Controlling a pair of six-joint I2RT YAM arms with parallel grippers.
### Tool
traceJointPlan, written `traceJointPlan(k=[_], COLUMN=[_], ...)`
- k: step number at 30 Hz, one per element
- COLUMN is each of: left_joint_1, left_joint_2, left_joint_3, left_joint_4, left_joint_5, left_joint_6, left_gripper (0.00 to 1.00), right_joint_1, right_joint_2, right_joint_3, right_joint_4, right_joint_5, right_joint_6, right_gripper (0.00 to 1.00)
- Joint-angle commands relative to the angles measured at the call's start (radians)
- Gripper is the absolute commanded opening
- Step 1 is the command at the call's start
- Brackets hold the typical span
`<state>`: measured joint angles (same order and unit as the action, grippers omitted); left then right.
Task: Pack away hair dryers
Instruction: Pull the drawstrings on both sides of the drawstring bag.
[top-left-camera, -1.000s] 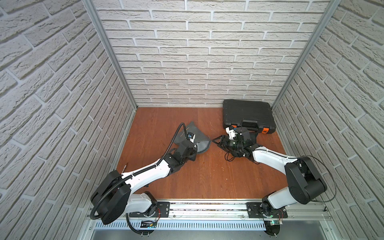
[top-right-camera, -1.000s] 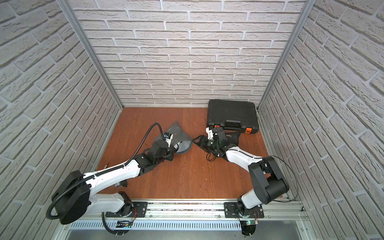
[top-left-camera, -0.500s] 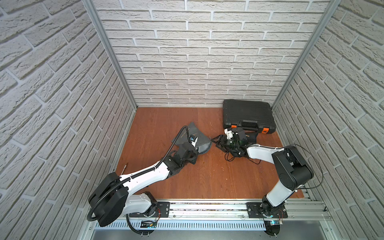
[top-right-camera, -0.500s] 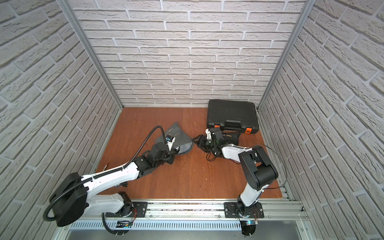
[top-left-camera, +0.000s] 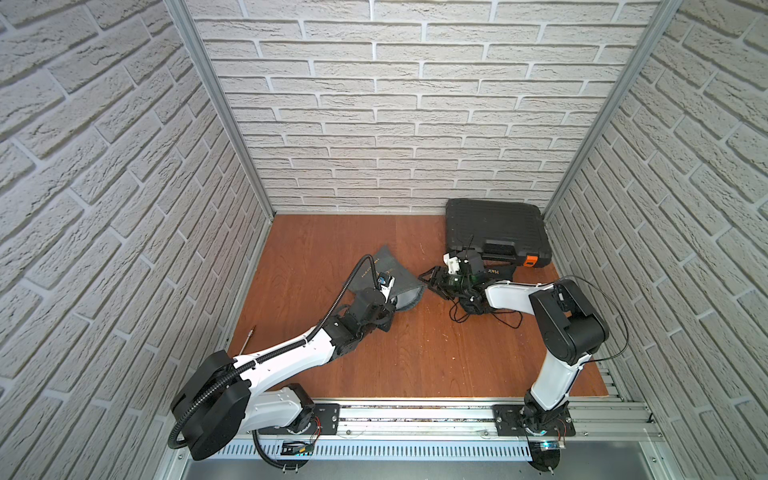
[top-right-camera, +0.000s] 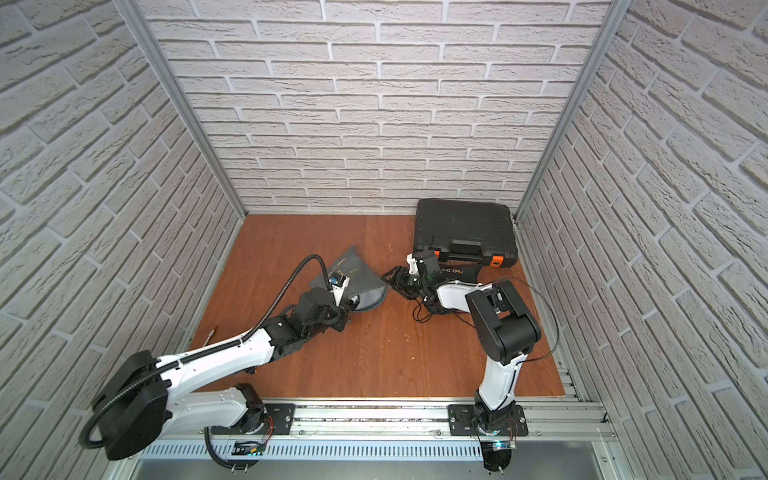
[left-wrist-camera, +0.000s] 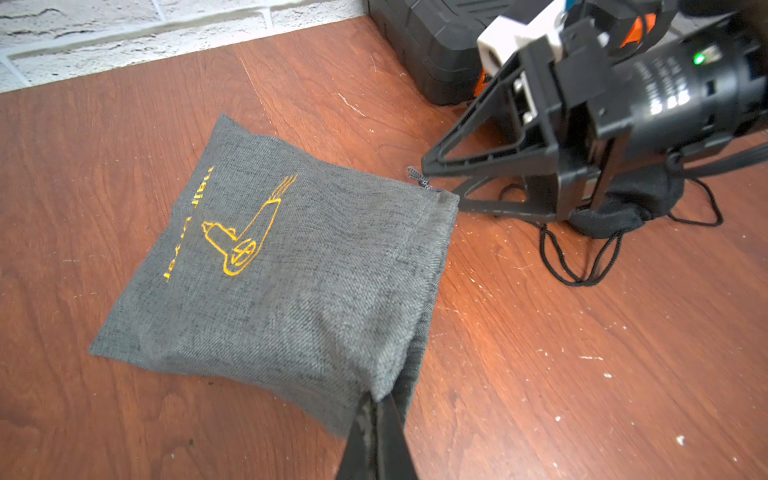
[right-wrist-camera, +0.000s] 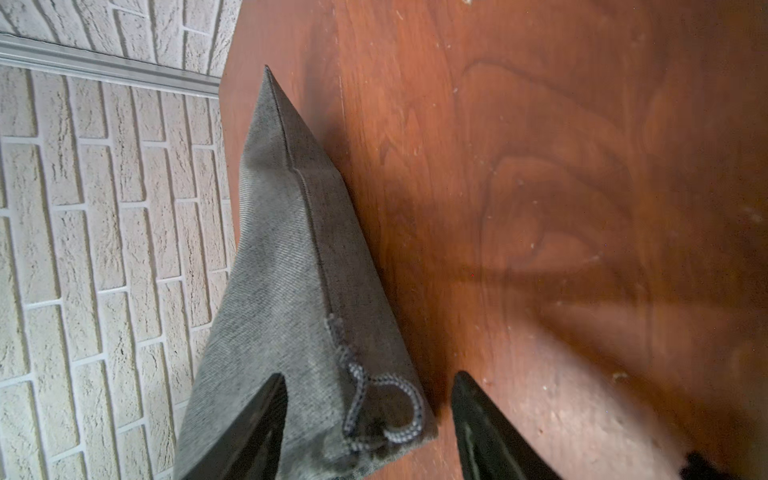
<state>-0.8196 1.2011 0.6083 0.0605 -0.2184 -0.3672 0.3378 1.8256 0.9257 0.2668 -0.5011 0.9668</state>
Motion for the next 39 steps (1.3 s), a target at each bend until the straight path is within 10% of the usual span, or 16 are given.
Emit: traceJointPlan(k=[1, 14, 35, 39], left_joint_1=[-0.005, -0.005, -0.006, -0.012], left_joint_2=[-0.029, -0.029, -0.042, -0.027], left_joint_3=[-0.001, -0.001, -0.029, -0.011], left_joint_4=[0.068, 0.085, 0.088, 0.05], left_joint_5=[0.013, 0.031, 0.076, 0.078], left_joint_6=[0.015, 0.016, 0.02, 0.026], left_gripper=[0.0, 0.0, 0.0, 0.26], right_joint_1=[0.002, 0.014, 0.012, 0.011], right_joint_2=[-0.009, 0.057, 0.003, -0.016], right_joint_3=[0.027, 0.046, 0.009, -0.003], right_joint_4=[-0.028, 0.096, 0.108, 0.115], right_joint_5=[0.004, -0.053, -0.002, 0.015], right_joint_6=[-0.064, 0.021, 0.022, 0.051], right_gripper=[0.64, 0.6, 0.08, 0.03])
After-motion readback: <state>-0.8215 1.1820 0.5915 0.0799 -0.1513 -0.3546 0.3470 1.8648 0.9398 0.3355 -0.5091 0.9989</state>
